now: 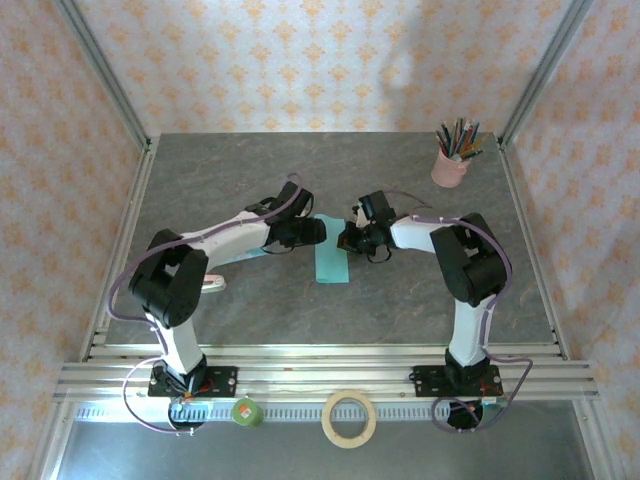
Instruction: Fold a paper plane with a square sheet of paper (pick it up from the middle)
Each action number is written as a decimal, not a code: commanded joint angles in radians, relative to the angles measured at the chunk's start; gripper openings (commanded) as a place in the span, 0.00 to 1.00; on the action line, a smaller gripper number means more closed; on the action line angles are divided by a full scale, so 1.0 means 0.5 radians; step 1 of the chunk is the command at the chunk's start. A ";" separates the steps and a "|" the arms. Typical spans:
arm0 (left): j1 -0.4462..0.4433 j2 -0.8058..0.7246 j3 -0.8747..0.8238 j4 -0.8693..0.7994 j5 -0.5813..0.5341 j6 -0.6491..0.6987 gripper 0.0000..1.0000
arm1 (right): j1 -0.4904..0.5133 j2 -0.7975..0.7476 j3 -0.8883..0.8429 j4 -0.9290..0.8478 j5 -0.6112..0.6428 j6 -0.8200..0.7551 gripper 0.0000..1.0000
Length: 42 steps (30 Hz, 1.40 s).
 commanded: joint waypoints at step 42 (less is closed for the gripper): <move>0.363 0.100 -0.685 0.696 0.739 -0.429 0.00 | -0.015 0.328 -0.139 -0.439 0.535 -0.133 0.00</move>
